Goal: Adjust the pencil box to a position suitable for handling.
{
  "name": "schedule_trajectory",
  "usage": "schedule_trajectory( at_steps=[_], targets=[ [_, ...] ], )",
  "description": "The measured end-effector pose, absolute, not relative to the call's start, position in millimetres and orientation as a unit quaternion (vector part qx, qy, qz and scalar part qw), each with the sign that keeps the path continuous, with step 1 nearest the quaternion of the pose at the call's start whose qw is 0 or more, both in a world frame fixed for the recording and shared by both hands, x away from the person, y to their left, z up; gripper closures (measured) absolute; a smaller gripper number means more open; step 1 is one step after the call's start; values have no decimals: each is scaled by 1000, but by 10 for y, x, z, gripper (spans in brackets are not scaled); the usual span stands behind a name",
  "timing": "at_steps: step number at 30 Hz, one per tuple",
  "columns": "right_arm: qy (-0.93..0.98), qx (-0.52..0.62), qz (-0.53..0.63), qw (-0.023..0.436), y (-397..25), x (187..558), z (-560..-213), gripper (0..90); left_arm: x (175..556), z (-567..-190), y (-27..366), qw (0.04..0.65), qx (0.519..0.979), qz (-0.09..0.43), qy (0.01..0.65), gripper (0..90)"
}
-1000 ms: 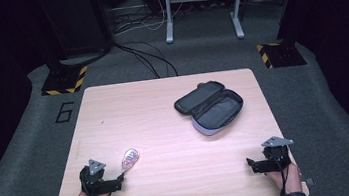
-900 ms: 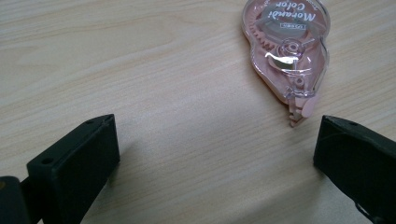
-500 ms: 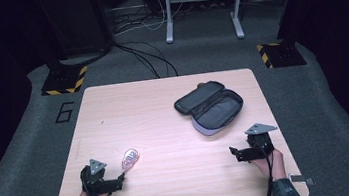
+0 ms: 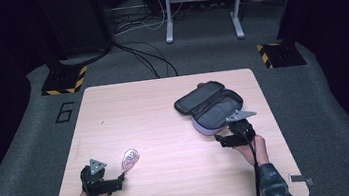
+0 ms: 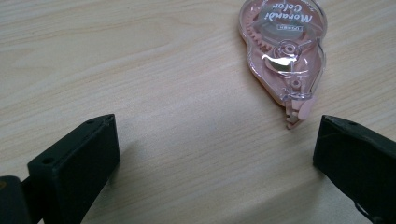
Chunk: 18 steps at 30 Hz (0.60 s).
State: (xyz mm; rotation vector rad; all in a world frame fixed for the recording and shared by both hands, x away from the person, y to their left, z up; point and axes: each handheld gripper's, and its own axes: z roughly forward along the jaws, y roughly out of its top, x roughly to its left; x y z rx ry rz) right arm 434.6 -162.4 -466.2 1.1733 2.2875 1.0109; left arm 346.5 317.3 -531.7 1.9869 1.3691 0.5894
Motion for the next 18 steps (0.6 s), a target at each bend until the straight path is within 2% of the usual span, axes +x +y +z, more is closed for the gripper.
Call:
schedule_trajectory(
  at_steps=[1,3,4,5,13,15,18],
  targets=[
    [814,416,356,195,-1586,4381,-4658,317,3464,-5317,3173,323,757,225,522,4],
    [817,414,355,186,-1478,4478,-4643,411,3466,-5316,3177,322,758,225,520,5],
    [817,414,355,186,-1478,4478,-4643,411,3466,-5316,3177,322,758,225,520,5],
    [820,410,347,197,-1408,4541,-4655,467,3467,-5317,3176,323,758,225,521,5],
    [835,400,332,180,-1251,4691,-4711,597,3471,-5320,3176,324,757,226,520,5],
    [836,398,335,175,-1204,4723,-4759,673,3471,-5322,3174,326,756,227,520,5],
    [841,400,324,167,-1158,4734,-4790,741,3471,-5322,3174,325,756,227,520,5]
  ],
)
